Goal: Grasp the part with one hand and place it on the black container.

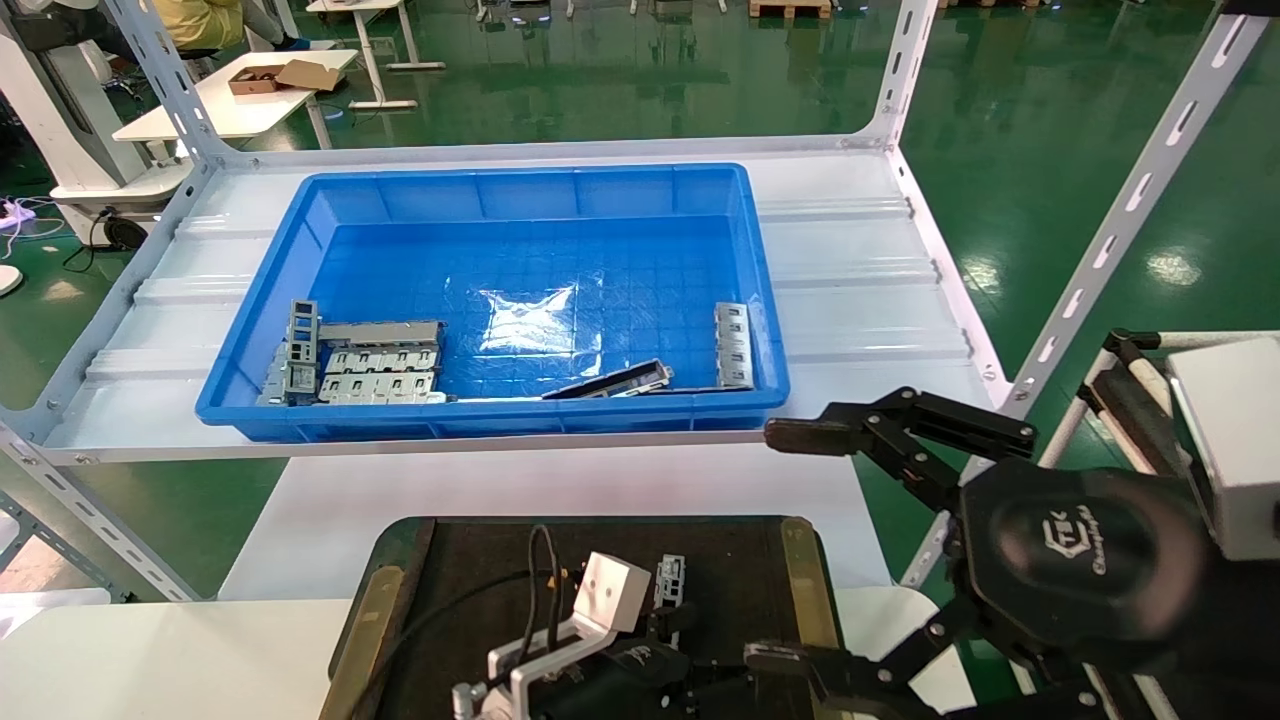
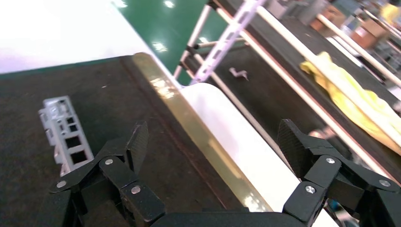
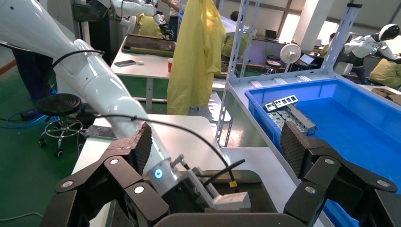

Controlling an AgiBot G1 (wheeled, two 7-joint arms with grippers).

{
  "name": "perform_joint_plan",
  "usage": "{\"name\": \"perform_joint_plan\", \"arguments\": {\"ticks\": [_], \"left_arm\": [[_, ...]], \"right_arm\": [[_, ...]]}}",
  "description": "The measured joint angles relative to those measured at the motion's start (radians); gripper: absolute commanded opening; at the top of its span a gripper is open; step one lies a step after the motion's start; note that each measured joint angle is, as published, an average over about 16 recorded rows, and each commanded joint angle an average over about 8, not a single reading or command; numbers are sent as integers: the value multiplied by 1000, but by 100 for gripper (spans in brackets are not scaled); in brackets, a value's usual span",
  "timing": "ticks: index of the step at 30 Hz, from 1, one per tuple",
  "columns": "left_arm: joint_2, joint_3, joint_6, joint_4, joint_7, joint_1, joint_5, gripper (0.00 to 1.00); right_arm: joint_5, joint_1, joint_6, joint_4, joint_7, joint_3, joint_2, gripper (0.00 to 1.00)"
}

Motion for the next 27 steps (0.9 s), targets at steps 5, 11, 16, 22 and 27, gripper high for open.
{"name": "perform_joint_plan", "arguments": {"ticks": [5, 11, 16, 22, 27], "left_arm": [[-48, -88, 177, -6, 82, 19, -35, 100], [-107, -191, 377, -5, 207, 54, -107, 100], [-158, -255, 512, -3, 298, 81, -168, 100], [-202, -301, 610, -3, 360, 95, -219, 100], [-222, -319, 651, -4, 381, 99, -242, 100]], "right_arm": [[0, 0, 0, 0, 0, 0, 0, 100], [0, 0, 0, 0, 0, -1, 0, 100], [1, 0, 0, 0, 0, -1, 0, 100], [1, 0, 0, 0, -1, -1, 0, 100], [1, 0, 1, 0, -1, -1, 1, 100]]}}
